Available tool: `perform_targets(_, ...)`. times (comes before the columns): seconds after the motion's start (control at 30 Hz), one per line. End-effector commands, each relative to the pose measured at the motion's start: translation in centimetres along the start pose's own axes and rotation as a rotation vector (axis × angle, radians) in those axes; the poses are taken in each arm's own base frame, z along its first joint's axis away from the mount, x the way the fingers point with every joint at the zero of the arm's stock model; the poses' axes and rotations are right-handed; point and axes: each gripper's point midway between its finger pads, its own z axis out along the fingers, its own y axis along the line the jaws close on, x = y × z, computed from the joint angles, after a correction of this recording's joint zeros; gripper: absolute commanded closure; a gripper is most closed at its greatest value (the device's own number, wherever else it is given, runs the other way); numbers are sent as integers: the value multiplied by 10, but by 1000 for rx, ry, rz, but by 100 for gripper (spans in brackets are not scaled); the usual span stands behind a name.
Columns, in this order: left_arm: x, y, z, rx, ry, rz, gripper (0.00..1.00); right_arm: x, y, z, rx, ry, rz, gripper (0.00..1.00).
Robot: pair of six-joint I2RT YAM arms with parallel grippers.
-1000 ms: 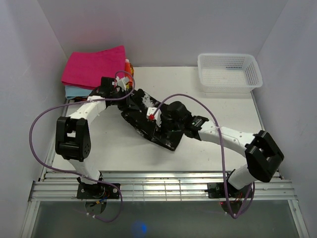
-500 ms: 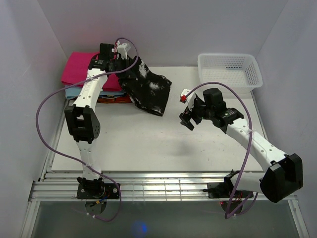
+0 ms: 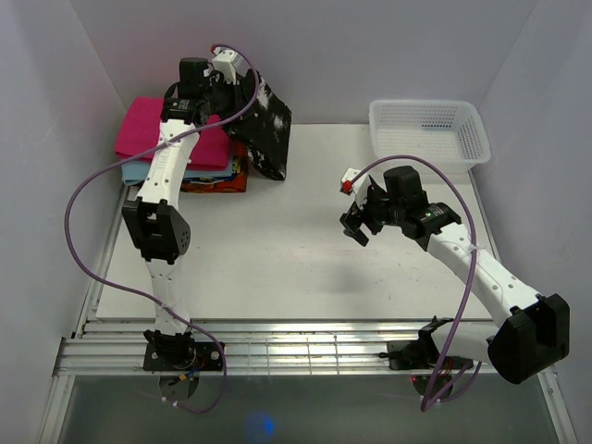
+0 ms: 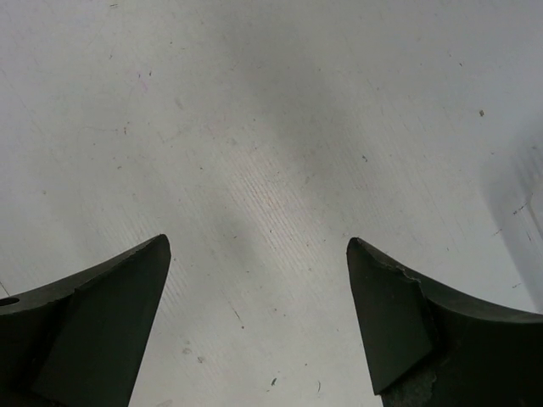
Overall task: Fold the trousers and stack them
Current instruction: Neatly place the folded trousers to the corner
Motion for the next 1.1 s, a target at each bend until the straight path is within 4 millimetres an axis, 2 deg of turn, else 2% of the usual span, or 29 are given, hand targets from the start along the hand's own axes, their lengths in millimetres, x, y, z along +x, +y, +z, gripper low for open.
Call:
perform_targets(0.0,-119,-37,-72,-6,-342,235,100,-16,-6,-9,16,-34,-19,10)
perform_targets(0.23,-151,-52,-99,-9,-452,308,100,-15,-3,-9,9,-32,-16,10)
perform_targets(0.4,-168,-55,-116,-37,-504,337,100,-17,-4,-12,13,-39,-18,10)
perform_targets(0.57,-183,-68,-140,-40,-556,368,100,-19,-3,-16,16,-45,-24,10)
perform_targets(0.83,-189,-79,-168,-58,-583,429,100,-23,-2,-19,8,-52,-21,10)
perform_targets(1.07,-188,-80,-182,-85,-580,458,100,-27,-3,-20,8,-56,-22,10)
